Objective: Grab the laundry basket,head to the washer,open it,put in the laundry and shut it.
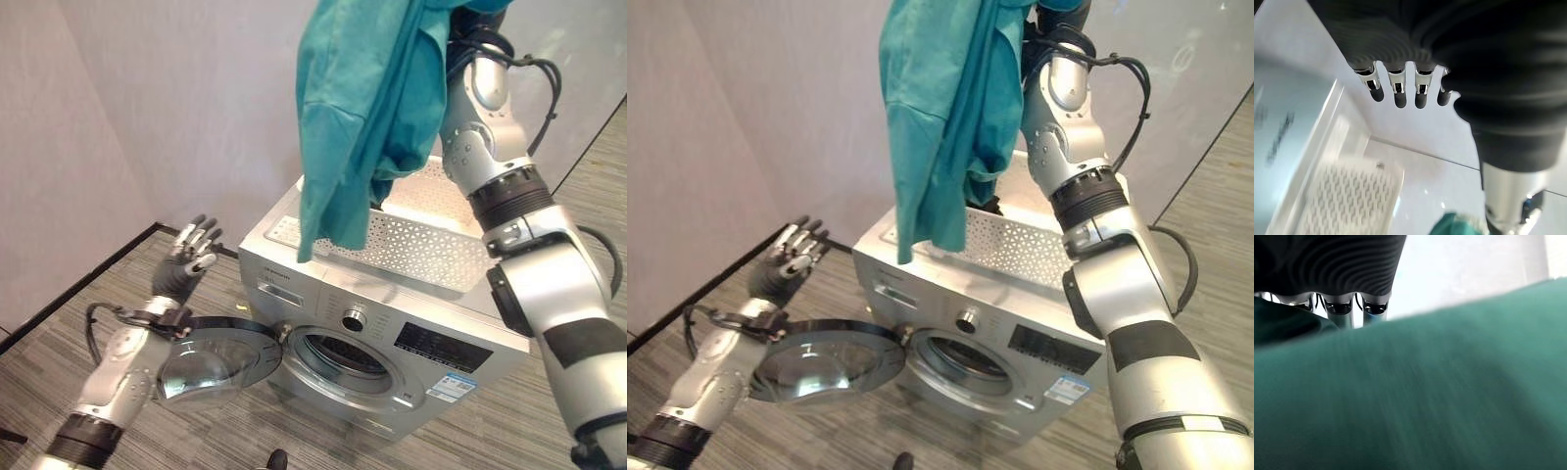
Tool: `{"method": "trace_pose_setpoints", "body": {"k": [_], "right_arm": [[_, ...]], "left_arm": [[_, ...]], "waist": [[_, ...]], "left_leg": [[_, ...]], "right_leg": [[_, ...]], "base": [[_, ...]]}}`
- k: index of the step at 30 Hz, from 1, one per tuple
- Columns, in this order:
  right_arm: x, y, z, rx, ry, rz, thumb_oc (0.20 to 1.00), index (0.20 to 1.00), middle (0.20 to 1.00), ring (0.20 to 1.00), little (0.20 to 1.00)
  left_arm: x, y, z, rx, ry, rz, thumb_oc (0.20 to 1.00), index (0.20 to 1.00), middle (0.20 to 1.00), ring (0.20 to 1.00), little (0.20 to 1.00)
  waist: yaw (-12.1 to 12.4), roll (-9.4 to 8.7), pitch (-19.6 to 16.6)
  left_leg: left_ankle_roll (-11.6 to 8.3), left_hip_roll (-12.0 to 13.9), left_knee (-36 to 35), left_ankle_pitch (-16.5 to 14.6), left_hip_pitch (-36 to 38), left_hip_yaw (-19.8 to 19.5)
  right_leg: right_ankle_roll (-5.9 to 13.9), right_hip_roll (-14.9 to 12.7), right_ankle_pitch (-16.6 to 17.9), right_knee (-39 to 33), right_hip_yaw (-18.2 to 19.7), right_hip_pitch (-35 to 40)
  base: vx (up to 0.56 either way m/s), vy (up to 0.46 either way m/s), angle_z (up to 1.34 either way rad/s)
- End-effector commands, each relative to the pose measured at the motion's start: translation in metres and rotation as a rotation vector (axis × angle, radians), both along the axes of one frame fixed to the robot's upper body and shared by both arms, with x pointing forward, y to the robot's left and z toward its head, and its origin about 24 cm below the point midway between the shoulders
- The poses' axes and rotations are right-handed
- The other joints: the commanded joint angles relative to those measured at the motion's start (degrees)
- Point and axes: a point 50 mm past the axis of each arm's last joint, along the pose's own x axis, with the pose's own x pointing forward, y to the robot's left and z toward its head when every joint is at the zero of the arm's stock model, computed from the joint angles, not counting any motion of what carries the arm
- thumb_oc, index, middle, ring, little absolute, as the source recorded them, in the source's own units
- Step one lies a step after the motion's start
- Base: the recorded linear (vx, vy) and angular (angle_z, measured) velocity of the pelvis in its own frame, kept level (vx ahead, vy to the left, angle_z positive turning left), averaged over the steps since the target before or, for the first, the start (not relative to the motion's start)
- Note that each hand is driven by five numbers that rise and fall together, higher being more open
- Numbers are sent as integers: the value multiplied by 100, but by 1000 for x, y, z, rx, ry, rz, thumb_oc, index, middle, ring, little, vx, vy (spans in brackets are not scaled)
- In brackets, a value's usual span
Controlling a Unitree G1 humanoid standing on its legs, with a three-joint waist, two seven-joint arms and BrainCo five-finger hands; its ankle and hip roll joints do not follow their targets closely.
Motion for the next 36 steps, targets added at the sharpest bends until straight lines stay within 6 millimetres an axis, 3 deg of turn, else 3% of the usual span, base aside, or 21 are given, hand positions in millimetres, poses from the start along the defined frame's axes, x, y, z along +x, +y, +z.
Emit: {"method": "trace_pose_setpoints", "body": {"k": [1, 2, 5, 8, 12, 21, 36], "right_arm": [[-24, 16, 61, 25, -201, 54, 200, 200, 200, 200, 200], [-22, 23, 58, 26, -189, 72, 200, 200, 200, 200, 200], [-22, 25, 58, 21, -187, 74, 200, 200, 200, 200, 200], [-26, 45, 55, -134, -209, 75, 200, 200, 200, 200, 200], [-36, 57, 51, -246, -268, 105, 200, 200, 200, 200, 200], [-40, 73, 45, -257, -281, 168, 200, 200, 200, 200, 200], [-46, 91, 33, -242, -282, 254, 200, 200, 200, 200, 200]], "left_arm": [[8, -7, 34, -56, -163, -16, 1000, 1000, 1000, 1000, 1000], [8, -21, 33, -63, -160, -62, 1000, 1000, 1000, 1000, 1000], [9, -26, 34, -68, -167, -78, 1000, 1000, 1000, 1000, 1000], [16, -49, 36, -104, -177, -122, 1000, 1000, 1000, 1000, 1000], [18, -56, 40, -124, -191, -126, 1000, 1000, 1000, 1000, 1000], [26, -73, 56, -156, -244, -143, 1000, 1000, 1000, 1000, 1000], [39, -99, 124, -268, -466, -125, 1000, 1000, 1000, 1000, 1000]], "waist": [[-134, -433, -166], [-182, -447, -162], [-199, -451, -157], [-319, -496, -143], [-442, -520, -120], [-608, -537, -136], [-767, -646, -135]], "left_leg": [[-38, -8, 80, -737, 368, 101], [-25, -1, 83, -751, 383, 112], [-22, 0, 83, -759, 396, 122], [-18, 24, 79, -773, 418, 160], [-13, 60, 68, -776, 441, 217], [-18, 117, 38, -750, 462, 344], [-80, 215, 14, -760, 458, 445]], "right_leg": [[124, -276, -265, 9, 97, 150], [117, -271, -265, 24, 118, 149], [113, -266, -265, 31, 129, 150], [105, -249, -265, 78, 182, 124], [102, -224, -283, 143, 248, 72], [90, -190, -249, 175, 375, -34], [71, -111, -241, 191, 452, -112]], "base": [[0, 0, 0], [0, 0, 0], [7, -1, -1], [4, 0, -1], [11, -5, -5], [4, 2, -8], [3, -2, -4]]}}
